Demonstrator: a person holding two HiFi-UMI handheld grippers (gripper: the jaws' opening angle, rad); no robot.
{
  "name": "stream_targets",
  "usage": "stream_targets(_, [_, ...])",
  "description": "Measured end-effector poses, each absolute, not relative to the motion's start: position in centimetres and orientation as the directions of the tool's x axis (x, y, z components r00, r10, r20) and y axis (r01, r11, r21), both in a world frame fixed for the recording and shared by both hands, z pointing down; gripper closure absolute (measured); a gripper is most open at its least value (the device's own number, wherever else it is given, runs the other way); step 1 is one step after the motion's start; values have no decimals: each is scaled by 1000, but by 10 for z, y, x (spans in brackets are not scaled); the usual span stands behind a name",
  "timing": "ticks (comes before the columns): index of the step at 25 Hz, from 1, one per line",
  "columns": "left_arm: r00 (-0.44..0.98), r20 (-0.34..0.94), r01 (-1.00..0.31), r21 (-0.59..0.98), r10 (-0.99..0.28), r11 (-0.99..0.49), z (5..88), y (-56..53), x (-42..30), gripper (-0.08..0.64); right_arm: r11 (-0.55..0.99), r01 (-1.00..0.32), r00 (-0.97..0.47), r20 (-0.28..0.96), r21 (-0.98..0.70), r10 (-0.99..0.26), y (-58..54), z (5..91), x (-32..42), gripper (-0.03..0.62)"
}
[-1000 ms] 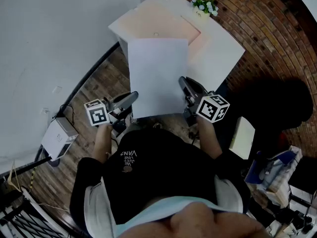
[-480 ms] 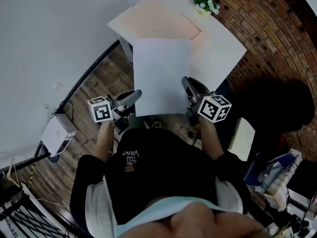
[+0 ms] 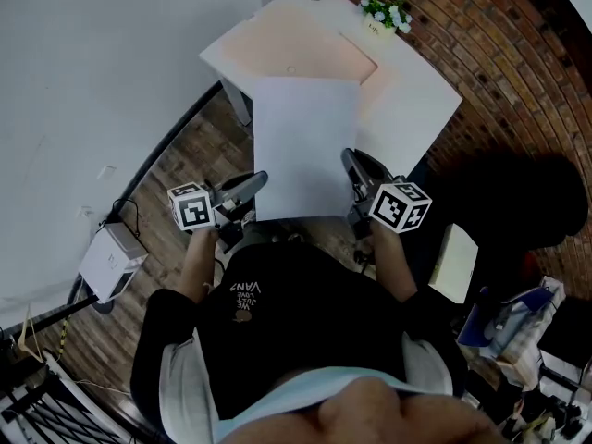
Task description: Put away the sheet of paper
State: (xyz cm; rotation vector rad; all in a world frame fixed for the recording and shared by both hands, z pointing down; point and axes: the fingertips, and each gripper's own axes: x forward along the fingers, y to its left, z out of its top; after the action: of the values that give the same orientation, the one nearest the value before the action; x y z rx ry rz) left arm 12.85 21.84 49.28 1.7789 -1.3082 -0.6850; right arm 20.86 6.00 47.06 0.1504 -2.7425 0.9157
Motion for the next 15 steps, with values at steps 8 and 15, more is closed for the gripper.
stream_targets(8, [363,49,-514,843,-930,-157,492,210,80,560,781,-218,-963,259,-585,-75,57,471,169,591])
stream_targets(15, [414,45,-503,844,-909,-188,496,206,39,560,762,-266,-955,266,-590,-128,56,472,135,592])
